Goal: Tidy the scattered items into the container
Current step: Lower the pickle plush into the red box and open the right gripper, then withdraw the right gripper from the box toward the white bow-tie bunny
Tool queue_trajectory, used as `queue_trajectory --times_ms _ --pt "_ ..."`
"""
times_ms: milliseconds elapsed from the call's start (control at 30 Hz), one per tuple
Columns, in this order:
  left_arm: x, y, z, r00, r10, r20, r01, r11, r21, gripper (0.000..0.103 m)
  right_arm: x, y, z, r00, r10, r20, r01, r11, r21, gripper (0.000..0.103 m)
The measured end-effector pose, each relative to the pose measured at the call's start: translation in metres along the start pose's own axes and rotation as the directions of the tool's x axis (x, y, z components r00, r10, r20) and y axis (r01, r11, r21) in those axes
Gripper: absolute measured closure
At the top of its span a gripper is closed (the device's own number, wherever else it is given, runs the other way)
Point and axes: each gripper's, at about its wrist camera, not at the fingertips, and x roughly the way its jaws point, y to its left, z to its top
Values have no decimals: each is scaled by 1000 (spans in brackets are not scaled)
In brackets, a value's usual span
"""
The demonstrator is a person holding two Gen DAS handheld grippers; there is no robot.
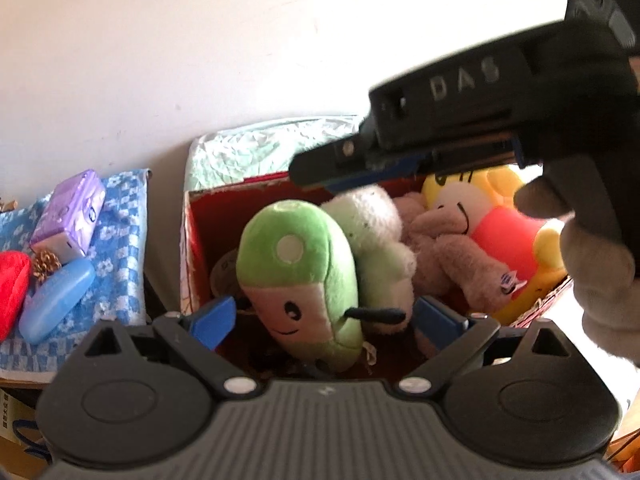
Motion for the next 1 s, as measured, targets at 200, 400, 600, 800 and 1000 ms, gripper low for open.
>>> queue_trajectory --times_ms 200,400,600,800,1000 --pt "-6 -3 5 1000 6 19 -6 1000 10 6 -11 -4 -9 998 -69 5 69 998 -10 78" --pt "-4 -2 8 1000 -15 4 15 1000 -14 6 -19 -11 -20 986 -167 -30 166 986 -8 78" --pt "3 1 15 998 30 -48 -33 998 -53 6 -34 -16 -28 971 -234 -44 234 972 -7 78" --pt "7 -3 24 992 85 -96 -92 994 -63 6 -43 -14 -30 958 -286 -40 284 958 -30 78" --pt "8 -12 36 987 116 -115 -123 991 -51 6 -50 -14 -31 955 -296 -26 295 955 -18 77"
